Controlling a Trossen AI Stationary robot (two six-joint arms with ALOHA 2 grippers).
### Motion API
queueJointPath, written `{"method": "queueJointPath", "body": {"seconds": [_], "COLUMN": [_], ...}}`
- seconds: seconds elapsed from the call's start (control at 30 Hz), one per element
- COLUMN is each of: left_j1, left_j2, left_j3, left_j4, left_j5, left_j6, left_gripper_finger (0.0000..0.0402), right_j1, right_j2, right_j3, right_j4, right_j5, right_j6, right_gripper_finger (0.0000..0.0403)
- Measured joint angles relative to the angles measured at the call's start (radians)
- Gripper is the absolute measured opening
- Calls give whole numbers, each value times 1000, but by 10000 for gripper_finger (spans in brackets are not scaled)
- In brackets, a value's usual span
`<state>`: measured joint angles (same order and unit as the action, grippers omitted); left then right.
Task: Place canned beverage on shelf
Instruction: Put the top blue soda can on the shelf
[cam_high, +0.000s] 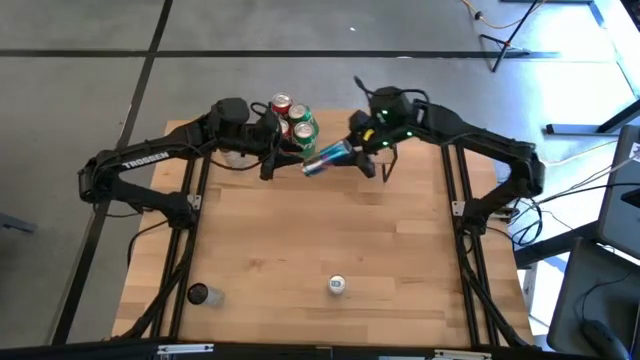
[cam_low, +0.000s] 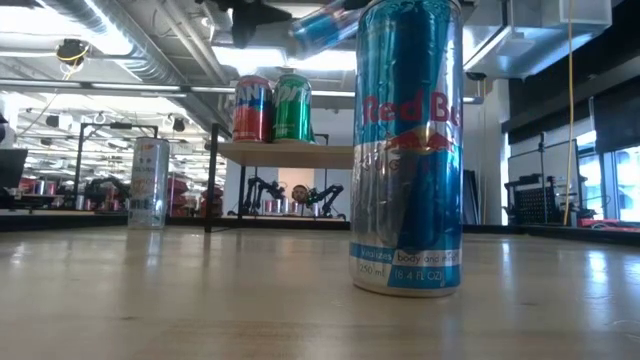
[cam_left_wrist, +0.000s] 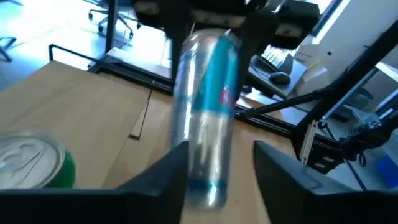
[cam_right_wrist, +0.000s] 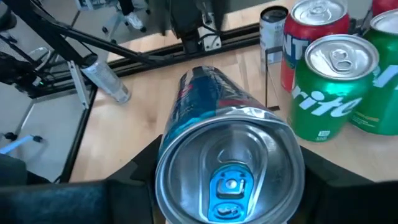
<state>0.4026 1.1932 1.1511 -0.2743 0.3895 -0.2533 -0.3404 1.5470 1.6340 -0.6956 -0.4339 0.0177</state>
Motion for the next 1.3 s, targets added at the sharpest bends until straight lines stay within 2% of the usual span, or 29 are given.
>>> {"method": "queueJointPath", "body": {"seconds": [0.23,0.37,0.77,1.13,1.3], "left_j1": [-6,-6,-10,-17,-18], "left_j2": [24,26,26,28,-16], "left_j3": [2,2,3,2,8], "left_j4": [-36,-50,-42,-28,-39], "left_j5": [-17,-21,-32,-43,-64], "left_j6": [48,53,55,54,53], "left_gripper_finger": [43,5,8,5,6], "right_j1": [1,1,7,6,-27], "right_j2": [43,45,50,50,24], "right_j3": [42,40,39,39,43], "right_j4": [30,64,137,141,85], "right_j5": [-14,-31,-48,-45,-11], "right_j6": [-13,-12,2,25,2], "right_gripper_finger": [200,200,200,200,202]}}
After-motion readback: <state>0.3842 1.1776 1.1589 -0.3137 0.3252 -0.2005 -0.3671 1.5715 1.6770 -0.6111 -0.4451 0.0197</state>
